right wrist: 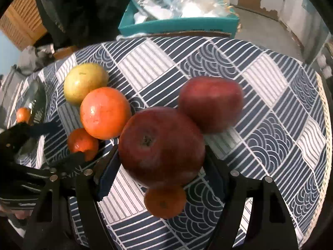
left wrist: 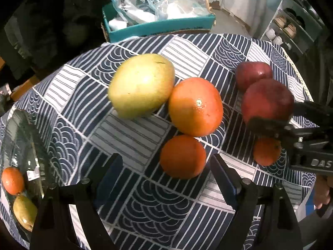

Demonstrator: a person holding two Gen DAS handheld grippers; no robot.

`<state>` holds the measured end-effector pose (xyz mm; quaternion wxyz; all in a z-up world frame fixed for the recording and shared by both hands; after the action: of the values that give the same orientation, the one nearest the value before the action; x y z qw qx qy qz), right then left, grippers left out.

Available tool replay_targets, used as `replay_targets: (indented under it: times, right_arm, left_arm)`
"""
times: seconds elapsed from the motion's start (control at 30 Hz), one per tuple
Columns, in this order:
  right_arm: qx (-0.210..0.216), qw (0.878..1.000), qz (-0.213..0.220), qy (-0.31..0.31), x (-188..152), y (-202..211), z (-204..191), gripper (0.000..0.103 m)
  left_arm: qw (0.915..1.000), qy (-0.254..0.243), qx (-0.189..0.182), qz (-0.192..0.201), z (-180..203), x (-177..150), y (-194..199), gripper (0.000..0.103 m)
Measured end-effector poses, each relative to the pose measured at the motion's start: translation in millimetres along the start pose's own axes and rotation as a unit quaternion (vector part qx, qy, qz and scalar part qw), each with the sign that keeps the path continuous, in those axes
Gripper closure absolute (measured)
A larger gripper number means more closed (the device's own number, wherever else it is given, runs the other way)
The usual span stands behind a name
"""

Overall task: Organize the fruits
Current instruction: 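Close the right gripper on the red apple while the left gripper grasps the tangerine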

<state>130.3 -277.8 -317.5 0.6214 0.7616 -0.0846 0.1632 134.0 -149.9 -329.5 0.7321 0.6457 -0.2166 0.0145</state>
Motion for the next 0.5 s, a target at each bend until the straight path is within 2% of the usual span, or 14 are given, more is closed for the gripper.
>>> replay_targets:
  times: [0.07, 0.2, 0.27, 0.37, 0.5]
  right_arm:
    - [-0.001, 1.000, 0.007, -0.005, -0.8, 5.3, 3.6, 0.026]
    - [-0.001, 1.000, 0.012, -0.011, -1.8, 11.1, 10.1, 0.026]
    - [-0.001, 1.000, 0.013, -0.011, -2.4, 11.4, 10.3, 0.026]
    - [-0.004, 1.000, 0.013, -0.007, -3.1, 11.9, 10.1, 0.026]
    - [-0.010, 1.000, 0.018, -0.001, -2.5, 12.7, 8.6, 0.026]
  left_arm:
    - [1.0000, 0.000, -0.002, -0.004, 4.0, 0.3, -4.8, 0.018]
    - [0.9998, -0.004, -0.002, -0.020, 9.2, -1.2, -16.9, 0.037]
    - [0.9998, -0.005, -0.003, -0.018, 10.3, -1.9, -19.6, 0.039]
    - [0.9996, -0.004, -0.025, -0.014, 14.6, -1.7, -17.7, 0.055]
    - [0.9999, -0.005, -0.009, -0.008, 11.9, -1.8, -14.5, 0.056]
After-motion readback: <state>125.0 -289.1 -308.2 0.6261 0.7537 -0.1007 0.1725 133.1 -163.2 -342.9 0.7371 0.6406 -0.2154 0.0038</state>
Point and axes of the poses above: each gripper's, at about its wrist camera, not at the fingertips, and y roughly against the way its jaws point, z to its right, x to its top, the point moved 7 cm from there along -y, roughly the way its jaws point, and after that the axes turned 1 degree about -x, right-handed, at the moved point
